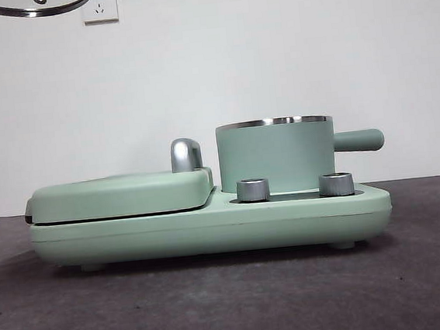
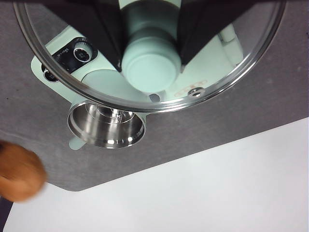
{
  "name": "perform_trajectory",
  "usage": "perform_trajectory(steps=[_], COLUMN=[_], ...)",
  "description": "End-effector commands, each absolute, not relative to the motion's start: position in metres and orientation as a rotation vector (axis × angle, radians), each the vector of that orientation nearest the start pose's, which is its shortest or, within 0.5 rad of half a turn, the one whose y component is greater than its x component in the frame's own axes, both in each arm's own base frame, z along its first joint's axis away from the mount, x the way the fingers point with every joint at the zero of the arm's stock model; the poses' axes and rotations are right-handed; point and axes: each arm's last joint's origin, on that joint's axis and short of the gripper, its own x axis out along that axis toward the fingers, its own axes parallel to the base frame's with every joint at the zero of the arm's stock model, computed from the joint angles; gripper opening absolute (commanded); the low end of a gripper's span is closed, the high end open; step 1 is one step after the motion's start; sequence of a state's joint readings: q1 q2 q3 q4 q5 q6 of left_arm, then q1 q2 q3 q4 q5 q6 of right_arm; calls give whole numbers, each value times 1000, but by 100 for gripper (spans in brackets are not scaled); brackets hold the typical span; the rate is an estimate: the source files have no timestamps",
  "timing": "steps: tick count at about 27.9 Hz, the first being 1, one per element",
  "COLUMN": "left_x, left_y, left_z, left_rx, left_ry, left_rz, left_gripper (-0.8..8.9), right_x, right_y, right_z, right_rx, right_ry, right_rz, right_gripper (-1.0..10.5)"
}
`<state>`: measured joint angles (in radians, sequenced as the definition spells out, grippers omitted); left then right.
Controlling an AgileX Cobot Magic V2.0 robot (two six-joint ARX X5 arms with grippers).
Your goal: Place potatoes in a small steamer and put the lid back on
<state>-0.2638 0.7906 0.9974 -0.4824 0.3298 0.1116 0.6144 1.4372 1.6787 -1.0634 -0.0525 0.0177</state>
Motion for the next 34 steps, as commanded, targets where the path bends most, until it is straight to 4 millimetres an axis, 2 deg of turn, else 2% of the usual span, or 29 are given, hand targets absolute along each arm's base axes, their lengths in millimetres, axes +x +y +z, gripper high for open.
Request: perform_trajectory(steps=[1, 8, 14, 27, 34], left_x=[145, 145, 145, 145, 145], left_y=[-49, -49, -49, -49, -49], left_z=[383, 383, 383, 383, 383], left_rx=[101, 105, 107, 107, 108], left_ry=[193, 191, 191, 190, 191], left_rz=[-606, -606, -606, -606, -607], left_gripper=[15, 15, 15, 15, 15], right_x=[254, 321, 357, 396, 404], right_y=[163, 168, 172, 187, 191], right_z=[411, 392, 360, 296, 278], right_rx=[-244, -262, -277, -274, -278], right_ry=[839, 924, 988, 1109, 1136], right_rz=[592, 524, 507, 535, 533], right_gripper=[245, 245, 245, 245, 245])
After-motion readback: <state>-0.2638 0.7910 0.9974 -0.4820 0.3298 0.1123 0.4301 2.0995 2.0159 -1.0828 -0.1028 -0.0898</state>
